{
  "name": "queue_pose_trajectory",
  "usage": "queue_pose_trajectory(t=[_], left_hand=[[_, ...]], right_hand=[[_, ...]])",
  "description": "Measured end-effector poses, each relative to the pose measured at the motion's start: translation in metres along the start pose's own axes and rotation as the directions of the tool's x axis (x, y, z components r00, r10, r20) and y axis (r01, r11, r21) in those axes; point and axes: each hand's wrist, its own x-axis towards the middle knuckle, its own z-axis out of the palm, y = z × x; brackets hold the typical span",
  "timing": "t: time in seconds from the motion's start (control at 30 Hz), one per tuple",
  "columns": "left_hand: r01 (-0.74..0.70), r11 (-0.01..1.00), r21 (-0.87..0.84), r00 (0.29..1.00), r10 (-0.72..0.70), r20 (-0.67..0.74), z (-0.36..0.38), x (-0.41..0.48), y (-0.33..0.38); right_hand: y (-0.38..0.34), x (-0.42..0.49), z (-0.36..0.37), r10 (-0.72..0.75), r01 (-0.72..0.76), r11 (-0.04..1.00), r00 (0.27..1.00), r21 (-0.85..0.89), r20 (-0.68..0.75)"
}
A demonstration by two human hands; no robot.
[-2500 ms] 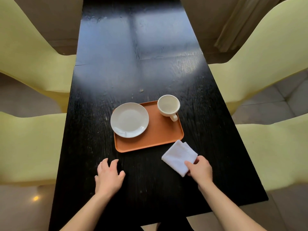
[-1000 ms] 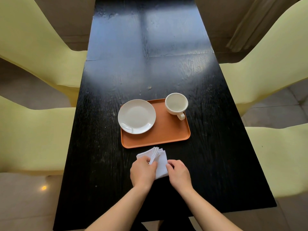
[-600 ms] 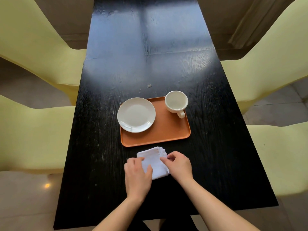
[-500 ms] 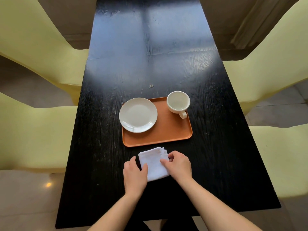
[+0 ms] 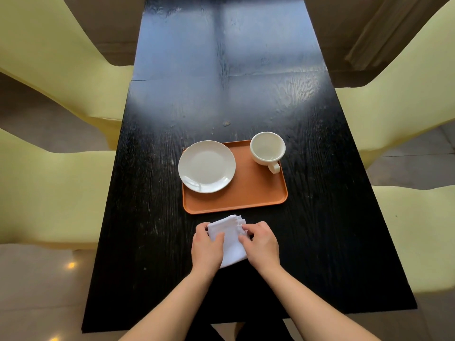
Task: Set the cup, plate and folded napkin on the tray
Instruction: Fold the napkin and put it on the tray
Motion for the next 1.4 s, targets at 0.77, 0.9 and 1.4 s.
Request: queue_pose_trajectory(t=[0.77,0.9,1.4], left_hand=[[0.046,0.999,-0.027,0.999,-0.046,0.023,-0.013,0.007,-0.008],[-0.112,0.988,0.108,0.994,0.112,0.012,-0.019,0.010,-0.003],[-0.734,0.115,0.669,0.612,0.540,0.578,-0.028,-0.017,-0.062]], right_hand=[[-0.014,0.015,-0.009,-0.221,0.278,0.880,0.958,-0.385,0.184],[-0.014,0.018,-0.009,-0.279,0.372,0.757,0.927,-0.536,0.249],[-0.017,0.026,-0.007,-0.122,0.135,0.927,0.991,-0.349,0.060]])
